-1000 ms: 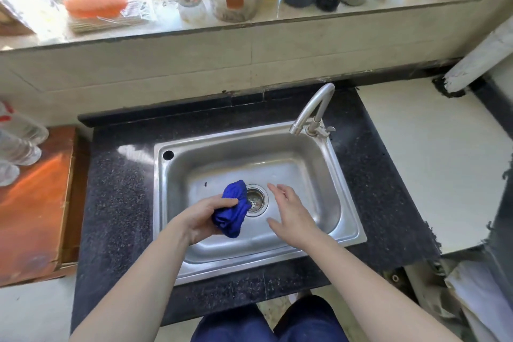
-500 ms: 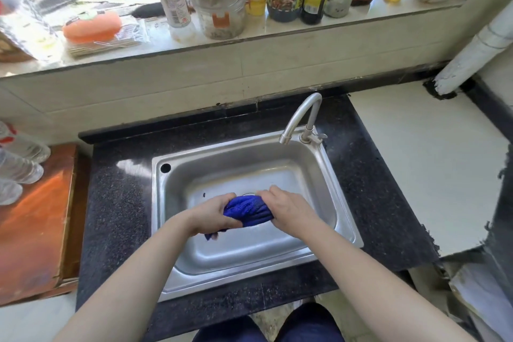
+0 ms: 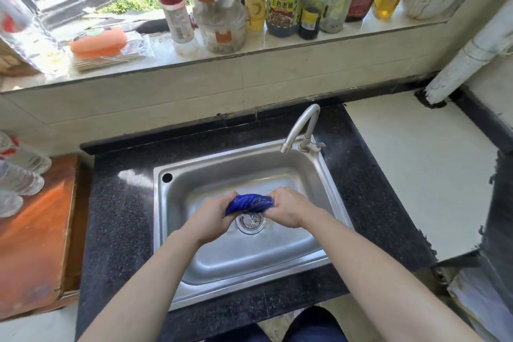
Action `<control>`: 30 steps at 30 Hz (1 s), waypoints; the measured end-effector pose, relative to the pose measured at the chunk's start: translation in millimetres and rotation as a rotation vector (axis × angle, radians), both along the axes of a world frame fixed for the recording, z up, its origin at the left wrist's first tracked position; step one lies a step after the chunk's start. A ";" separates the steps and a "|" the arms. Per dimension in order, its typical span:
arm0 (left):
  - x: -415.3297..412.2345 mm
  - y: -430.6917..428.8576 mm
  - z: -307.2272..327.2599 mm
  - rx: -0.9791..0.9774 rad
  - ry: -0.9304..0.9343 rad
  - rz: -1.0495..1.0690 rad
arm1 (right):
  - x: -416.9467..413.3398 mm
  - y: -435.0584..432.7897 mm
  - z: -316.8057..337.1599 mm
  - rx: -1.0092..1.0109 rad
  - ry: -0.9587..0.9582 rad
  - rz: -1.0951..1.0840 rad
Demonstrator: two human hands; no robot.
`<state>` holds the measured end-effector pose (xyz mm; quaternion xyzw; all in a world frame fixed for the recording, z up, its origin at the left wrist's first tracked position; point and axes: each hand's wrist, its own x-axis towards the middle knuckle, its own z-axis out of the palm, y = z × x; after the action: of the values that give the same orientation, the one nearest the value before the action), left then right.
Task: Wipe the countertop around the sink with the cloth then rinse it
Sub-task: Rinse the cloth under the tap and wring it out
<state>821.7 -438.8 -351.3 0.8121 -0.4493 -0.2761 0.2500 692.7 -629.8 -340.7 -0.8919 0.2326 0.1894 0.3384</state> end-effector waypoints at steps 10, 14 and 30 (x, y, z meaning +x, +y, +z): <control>6.8 19.8 36.6 -0.024 0.806 0.595 | -10.9 12.0 7.9 0.759 -0.206 -0.422; 4.1 17.2 44.4 -0.133 1.089 0.787 | -10.0 25.0 11.8 0.973 -0.327 -0.667; -14.7 -14.4 40.9 -0.197 1.585 0.944 | 8.8 33.8 29.1 1.266 -0.747 -0.955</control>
<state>807.0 -453.2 -310.4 0.4602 0.2087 -0.5806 0.6384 701.6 -596.0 -311.6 -0.3475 0.3062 -0.1833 0.8671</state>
